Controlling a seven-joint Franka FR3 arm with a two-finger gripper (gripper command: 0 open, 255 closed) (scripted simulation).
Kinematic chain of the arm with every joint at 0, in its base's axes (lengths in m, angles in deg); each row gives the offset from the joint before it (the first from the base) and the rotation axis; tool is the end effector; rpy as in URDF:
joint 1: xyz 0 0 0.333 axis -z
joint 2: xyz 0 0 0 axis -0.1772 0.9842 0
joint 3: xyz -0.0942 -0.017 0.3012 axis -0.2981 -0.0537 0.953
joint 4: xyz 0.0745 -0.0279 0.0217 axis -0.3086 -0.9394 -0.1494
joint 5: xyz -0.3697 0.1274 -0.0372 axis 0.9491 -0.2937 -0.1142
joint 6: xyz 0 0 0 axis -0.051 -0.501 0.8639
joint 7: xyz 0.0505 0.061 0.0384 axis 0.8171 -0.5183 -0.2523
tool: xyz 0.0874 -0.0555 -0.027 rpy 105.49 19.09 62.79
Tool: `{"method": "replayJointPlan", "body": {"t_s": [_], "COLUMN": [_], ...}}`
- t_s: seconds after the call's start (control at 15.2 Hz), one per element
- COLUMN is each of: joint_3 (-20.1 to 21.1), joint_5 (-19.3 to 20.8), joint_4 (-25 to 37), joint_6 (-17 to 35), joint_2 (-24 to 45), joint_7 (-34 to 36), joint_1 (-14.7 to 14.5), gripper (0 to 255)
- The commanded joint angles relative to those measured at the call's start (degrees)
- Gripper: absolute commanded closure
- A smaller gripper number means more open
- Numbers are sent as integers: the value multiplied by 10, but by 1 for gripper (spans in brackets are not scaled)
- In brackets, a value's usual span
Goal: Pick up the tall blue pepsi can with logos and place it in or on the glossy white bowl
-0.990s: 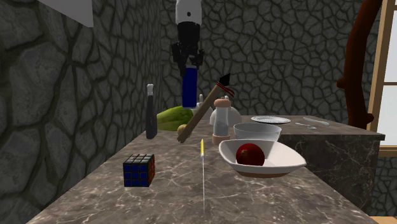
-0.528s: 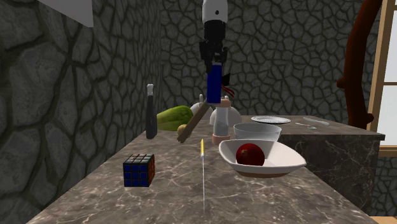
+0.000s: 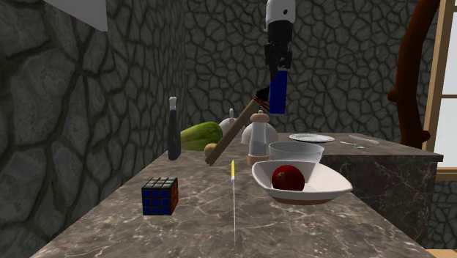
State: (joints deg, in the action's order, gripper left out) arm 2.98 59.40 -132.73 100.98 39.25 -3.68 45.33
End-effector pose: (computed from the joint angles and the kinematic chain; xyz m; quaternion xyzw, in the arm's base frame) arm 0.3788 -0.5256 0.6105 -0.9970 0.0777 0.0010 0.0034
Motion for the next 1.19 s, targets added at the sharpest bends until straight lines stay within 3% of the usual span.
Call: {"method": "replayJointPlan", "body": {"t_s": [0.0,0.26,1.12], "joint_3": [-5,-13,-14], "joint_5": [-10,-30,-7], "joint_4": [28,93,-87], "joint_6": [-11,-41,90], "joint_2": [18,57,7], "joint_7": [-26,-68,-69], "joint_1": [26,77,39], "gripper": [255,255,255]}}
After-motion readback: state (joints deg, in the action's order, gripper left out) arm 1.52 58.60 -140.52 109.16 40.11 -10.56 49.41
